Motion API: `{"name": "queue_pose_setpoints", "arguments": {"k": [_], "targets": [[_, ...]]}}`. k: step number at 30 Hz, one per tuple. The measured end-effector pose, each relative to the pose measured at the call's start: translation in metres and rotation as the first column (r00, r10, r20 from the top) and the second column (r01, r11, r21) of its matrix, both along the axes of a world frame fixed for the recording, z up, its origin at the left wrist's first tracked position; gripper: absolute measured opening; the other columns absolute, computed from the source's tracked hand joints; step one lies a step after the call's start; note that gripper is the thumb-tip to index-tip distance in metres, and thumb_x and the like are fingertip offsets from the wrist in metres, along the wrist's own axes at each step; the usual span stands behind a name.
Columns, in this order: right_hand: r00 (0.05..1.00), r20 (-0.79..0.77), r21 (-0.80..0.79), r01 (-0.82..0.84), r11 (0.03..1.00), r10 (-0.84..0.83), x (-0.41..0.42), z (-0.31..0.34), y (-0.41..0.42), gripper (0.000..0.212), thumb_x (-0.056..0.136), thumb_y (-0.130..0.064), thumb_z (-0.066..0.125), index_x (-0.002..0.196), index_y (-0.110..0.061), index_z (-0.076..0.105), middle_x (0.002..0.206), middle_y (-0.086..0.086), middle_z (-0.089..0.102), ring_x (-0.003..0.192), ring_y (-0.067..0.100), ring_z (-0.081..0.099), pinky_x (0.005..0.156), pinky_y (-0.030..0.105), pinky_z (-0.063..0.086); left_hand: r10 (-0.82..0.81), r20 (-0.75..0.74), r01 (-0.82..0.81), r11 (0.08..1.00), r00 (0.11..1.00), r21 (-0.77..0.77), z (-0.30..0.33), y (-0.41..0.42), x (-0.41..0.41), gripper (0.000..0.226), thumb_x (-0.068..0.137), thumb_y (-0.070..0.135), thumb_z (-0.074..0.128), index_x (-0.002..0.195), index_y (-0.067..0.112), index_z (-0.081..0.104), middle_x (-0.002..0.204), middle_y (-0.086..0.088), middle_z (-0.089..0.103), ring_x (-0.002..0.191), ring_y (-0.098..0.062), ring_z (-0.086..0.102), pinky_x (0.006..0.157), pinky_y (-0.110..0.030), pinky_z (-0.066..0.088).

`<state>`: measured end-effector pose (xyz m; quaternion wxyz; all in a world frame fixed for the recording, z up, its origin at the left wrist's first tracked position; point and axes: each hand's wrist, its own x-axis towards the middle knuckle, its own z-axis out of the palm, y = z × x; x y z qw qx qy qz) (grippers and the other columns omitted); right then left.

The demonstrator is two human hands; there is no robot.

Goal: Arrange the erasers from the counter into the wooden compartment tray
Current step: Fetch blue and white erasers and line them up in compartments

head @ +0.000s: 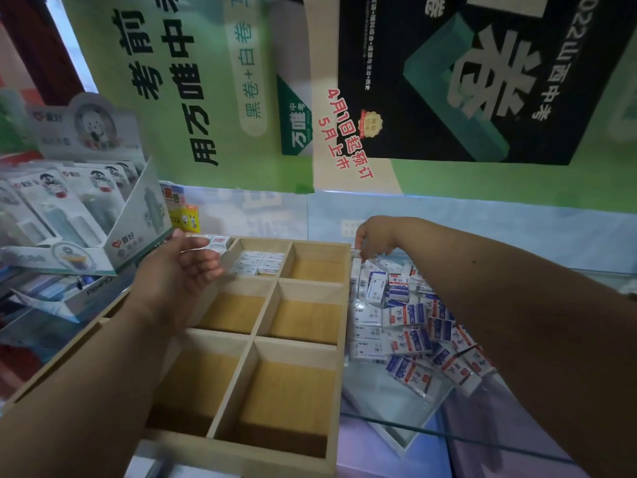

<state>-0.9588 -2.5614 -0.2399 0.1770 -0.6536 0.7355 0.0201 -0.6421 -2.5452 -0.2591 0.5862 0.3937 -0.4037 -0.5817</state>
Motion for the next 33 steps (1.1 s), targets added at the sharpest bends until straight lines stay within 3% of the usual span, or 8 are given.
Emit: {"name": "queue_pose_setpoints", "arguments": {"k": [3,7,10,13,20,25,30,33], "targets": [[1.0,-0.016,-0.022,0.019,1.0,-0.019,-0.002,-0.003,-0.006,0.018,0.081,-0.02,0.069,0.088,-0.004,0.07,0.088,0.012,0.068,0.073,0.02,0.062,0.07,0.027,0.053,-0.004,0.002,0.004,1.0,1.0,-0.003,0.001,0.001,-0.001,0.037,0.102,0.038,0.039,0.085,0.011,0.056,0.054,0.0,0.062,0.048,-0.009,0.06,0.052,-0.02,0.055],[0.984,0.132,-0.126,0.139,0.982,-0.123,-0.018,0.008,-0.005,0.021,0.074,-0.024,0.074,0.065,-0.01,0.063,0.064,0.007,0.059,0.055,0.02,0.054,0.064,0.027,0.051,0.016,0.017,-0.016,1.0,1.0,0.001,0.001,0.001,-0.001,0.037,0.103,0.038,0.039,0.085,0.011,0.056,0.054,0.0,0.063,0.048,-0.009,0.06,0.051,-0.02,0.055],[0.971,0.17,-0.012,0.171,0.985,-0.166,-0.022,0.015,0.002,0.019,0.077,-0.018,0.073,0.068,-0.007,0.061,0.066,0.007,0.059,0.056,0.019,0.052,0.063,0.028,0.05,0.022,0.019,-0.022,1.0,1.0,0.008,0.0,0.0,0.0,0.037,0.102,0.038,0.039,0.085,0.011,0.057,0.054,0.001,0.063,0.049,-0.009,0.06,0.052,-0.02,0.055],[0.973,0.13,0.176,0.168,0.97,-0.192,-0.018,0.011,0.005,0.018,0.079,-0.014,0.072,0.078,-0.003,0.058,0.081,0.012,0.057,0.061,0.023,0.051,0.062,0.033,0.049,0.02,0.02,-0.021,1.0,1.0,0.01,0.0,0.0,0.0,0.036,0.102,0.037,0.04,0.085,0.011,0.057,0.054,0.0,0.063,0.049,-0.009,0.06,0.052,-0.02,0.055],[0.992,0.074,0.264,0.082,0.961,-0.105,-0.008,0.016,0.01,0.042,0.082,-0.03,0.072,0.113,-0.006,0.06,0.098,0.007,0.053,0.082,0.026,0.053,0.074,0.035,0.049,0.023,0.019,-0.023,1.0,1.0,0.009,0.0,0.0,-0.001,0.036,0.102,0.038,0.04,0.085,0.011,0.057,0.054,0.0,0.063,0.049,-0.008,0.061,0.053,-0.02,0.055],[0.998,0.023,0.19,0.051,0.98,-0.057,-0.011,0.01,0.013,0.04,0.084,-0.024,0.069,0.115,0.0,0.059,0.099,0.012,0.051,0.085,0.029,0.051,0.083,0.039,0.05,0.022,0.017,-0.023,1.0,1.0,0.017,0.001,0.002,-0.001,0.036,0.103,0.037,0.039,0.085,0.011,0.057,0.054,0.001,0.062,0.048,-0.008,0.06,0.051,-0.019,0.054],[0.997,0.023,0.236,0.062,0.97,-0.07,-0.013,0.003,0.003,0.025,0.078,-0.023,0.071,0.094,-0.008,0.06,0.087,0.013,0.049,0.077,0.027,0.047,0.072,0.037,0.049,0.024,0.017,-0.024,0.999,1.0,0.024,0.001,0.002,-0.001,0.039,0.103,0.038,0.037,0.083,0.011,0.057,0.053,0.0,0.062,0.048,-0.009,0.059,0.051,-0.02,0.054],[0.996,0.034,0.237,0.071,0.969,-0.082,-0.014,-0.002,0.002,0.025,0.076,-0.022,0.071,0.092,-0.007,0.06,0.086,0.013,0.049,0.076,0.027,0.049,0.076,0.04,0.053,0.024,0.016,-0.025,0.999,1.0,0.025,0.0,0.002,0.0,0.039,0.103,0.038,0.037,0.083,0.011,0.057,0.053,0.0,0.062,0.048,-0.009,0.059,0.051,-0.019,0.054]]}}
